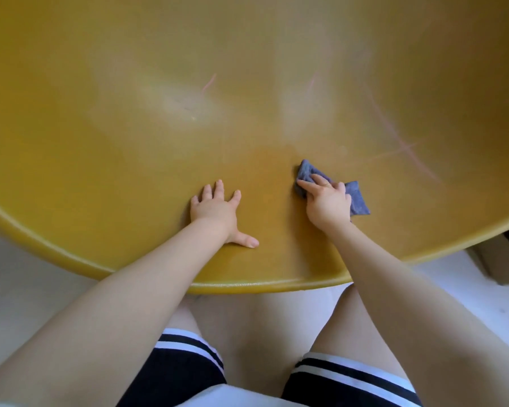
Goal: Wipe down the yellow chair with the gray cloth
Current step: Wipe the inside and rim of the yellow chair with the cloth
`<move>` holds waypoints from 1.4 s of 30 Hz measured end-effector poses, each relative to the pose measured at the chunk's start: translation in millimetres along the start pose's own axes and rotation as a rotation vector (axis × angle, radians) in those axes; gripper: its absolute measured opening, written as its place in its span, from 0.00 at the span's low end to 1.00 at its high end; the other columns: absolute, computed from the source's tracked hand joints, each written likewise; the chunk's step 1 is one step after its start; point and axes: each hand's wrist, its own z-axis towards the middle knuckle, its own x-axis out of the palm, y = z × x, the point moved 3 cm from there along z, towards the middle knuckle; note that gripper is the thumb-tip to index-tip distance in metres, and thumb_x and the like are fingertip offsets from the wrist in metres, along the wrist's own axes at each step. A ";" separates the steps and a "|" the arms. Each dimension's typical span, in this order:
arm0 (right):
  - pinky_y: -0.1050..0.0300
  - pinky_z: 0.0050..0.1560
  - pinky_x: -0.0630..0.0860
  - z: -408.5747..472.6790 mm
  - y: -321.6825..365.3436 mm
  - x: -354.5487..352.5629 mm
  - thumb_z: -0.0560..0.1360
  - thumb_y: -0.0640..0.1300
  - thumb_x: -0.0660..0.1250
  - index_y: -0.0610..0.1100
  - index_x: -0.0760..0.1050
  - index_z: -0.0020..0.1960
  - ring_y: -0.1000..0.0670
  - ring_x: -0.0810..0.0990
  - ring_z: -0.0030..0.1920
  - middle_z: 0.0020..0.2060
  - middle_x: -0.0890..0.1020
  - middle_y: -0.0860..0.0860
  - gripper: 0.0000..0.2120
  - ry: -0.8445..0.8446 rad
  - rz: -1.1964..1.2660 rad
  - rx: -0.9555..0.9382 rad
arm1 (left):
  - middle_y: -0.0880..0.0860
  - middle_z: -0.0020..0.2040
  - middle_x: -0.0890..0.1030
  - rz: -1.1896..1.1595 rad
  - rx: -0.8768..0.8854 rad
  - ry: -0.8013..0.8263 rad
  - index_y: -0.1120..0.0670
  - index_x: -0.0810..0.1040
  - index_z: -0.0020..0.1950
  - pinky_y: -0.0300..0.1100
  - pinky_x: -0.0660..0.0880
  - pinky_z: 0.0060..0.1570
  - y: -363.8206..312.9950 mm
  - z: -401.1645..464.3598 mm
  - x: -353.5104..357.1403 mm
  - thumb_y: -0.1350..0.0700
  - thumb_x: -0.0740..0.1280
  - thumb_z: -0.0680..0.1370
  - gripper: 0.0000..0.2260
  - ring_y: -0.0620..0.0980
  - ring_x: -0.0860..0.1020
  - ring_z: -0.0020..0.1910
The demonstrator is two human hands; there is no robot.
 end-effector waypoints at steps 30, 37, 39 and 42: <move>0.52 0.43 0.63 -70.7 13.0 2.4 0.74 0.40 0.47 0.55 0.76 0.61 0.41 0.72 0.50 0.63 0.76 0.49 0.25 -0.021 -0.006 -0.292 | 0.61 0.75 0.34 0.023 0.085 -0.015 0.40 0.39 0.76 0.66 0.46 0.69 -7.8 18.9 -2.4 0.28 0.67 0.62 0.53 0.67 0.38 0.73; 0.49 0.57 0.61 -25.8 -31.8 -13.1 0.78 0.37 0.51 0.60 0.65 0.69 0.43 0.62 0.63 0.72 0.62 0.55 0.25 -0.003 -0.089 0.065 | 0.57 0.76 0.34 -0.014 0.033 0.002 0.43 0.40 0.76 0.62 0.42 0.71 -10.6 12.1 -2.7 0.28 0.67 0.62 0.53 0.60 0.36 0.75; 0.51 0.52 0.62 -42.8 -24.4 -6.9 0.77 0.37 0.52 0.59 0.67 0.68 0.44 0.64 0.62 0.71 0.64 0.55 0.25 0.023 -0.080 -0.068 | 0.55 0.76 0.35 -0.010 0.042 -0.056 0.47 0.44 0.77 0.60 0.40 0.71 -23.9 9.2 -3.1 0.28 0.66 0.64 0.52 0.59 0.34 0.74; 0.52 0.42 0.65 -76.8 -20.0 -7.5 0.73 0.38 0.54 0.54 0.75 0.62 0.41 0.72 0.52 0.64 0.75 0.51 0.23 0.028 -0.044 -0.390 | 0.54 0.77 0.37 -0.048 0.102 -0.147 0.51 0.47 0.78 0.55 0.40 0.73 -59.0 4.2 -2.3 0.28 0.65 0.64 0.52 0.57 0.36 0.75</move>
